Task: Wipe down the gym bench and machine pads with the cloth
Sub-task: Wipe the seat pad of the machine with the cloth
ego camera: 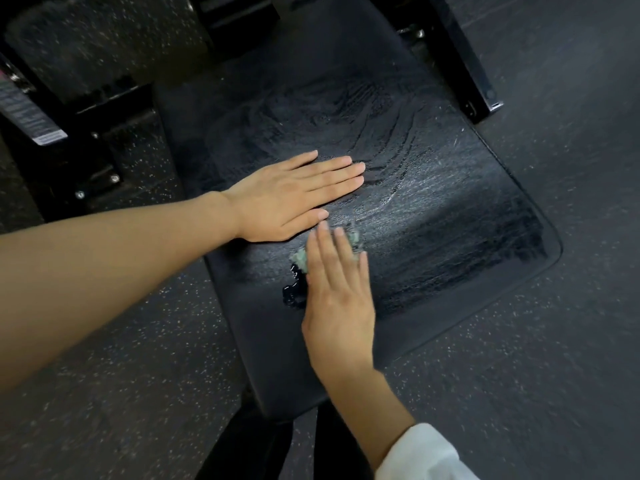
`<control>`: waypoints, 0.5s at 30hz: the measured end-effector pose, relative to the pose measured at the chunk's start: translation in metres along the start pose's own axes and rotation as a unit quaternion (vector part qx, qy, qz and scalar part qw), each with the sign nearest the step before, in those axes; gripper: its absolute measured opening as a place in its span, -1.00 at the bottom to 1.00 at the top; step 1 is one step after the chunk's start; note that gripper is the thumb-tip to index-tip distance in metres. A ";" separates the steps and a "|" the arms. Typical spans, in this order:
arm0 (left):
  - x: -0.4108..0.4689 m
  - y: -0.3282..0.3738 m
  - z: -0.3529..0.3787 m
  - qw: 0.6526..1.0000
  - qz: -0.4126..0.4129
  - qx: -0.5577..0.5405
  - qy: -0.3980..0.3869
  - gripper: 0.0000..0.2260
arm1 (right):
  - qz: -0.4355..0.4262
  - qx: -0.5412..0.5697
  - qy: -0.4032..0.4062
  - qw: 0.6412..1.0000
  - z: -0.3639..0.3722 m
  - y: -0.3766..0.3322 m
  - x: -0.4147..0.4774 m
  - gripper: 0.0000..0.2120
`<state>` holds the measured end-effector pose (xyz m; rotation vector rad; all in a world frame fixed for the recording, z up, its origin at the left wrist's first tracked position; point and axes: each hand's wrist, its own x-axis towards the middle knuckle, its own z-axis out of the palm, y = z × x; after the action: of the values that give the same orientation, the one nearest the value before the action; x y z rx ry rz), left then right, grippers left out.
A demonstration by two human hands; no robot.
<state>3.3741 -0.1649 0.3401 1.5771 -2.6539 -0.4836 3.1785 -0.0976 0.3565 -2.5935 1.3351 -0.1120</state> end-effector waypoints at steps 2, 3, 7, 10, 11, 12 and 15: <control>-0.004 -0.002 0.000 1.000 0.002 0.006 -0.003 -0.48 | -0.020 0.007 -0.019 1.000 0.003 -0.018 -0.007 -0.38; -0.006 -0.003 0.000 1.000 0.002 0.009 -0.002 -0.48 | -0.029 0.008 -0.024 0.999 0.005 -0.023 -0.009 -0.39; -0.015 -0.004 0.002 1.000 -0.007 0.008 0.006 -0.48 | -0.055 0.013 -0.034 0.998 0.003 -0.015 -0.008 -0.43; -0.020 -0.006 0.003 1.000 -0.009 0.008 0.010 -0.48 | -0.045 0.000 -0.041 0.998 -0.006 0.010 0.000 -0.37; -0.022 -0.006 0.004 1.000 -0.011 0.007 0.011 -0.48 | -0.033 -0.003 -0.035 0.999 -0.009 0.021 0.004 -0.36; -0.023 -0.006 0.004 1.000 -0.014 0.007 0.013 -0.48 | -0.018 -0.004 -0.027 0.999 -0.011 0.031 0.008 -0.38; -0.027 -0.006 0.005 1.000 -0.020 0.003 0.014 -0.48 | 0.017 0.001 0.005 1.000 -0.012 0.046 0.015 -0.48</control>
<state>3.3918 -0.1432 0.3373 1.6285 -2.6112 -0.4505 3.1488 -0.1377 0.3569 -2.5711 1.3815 -0.1195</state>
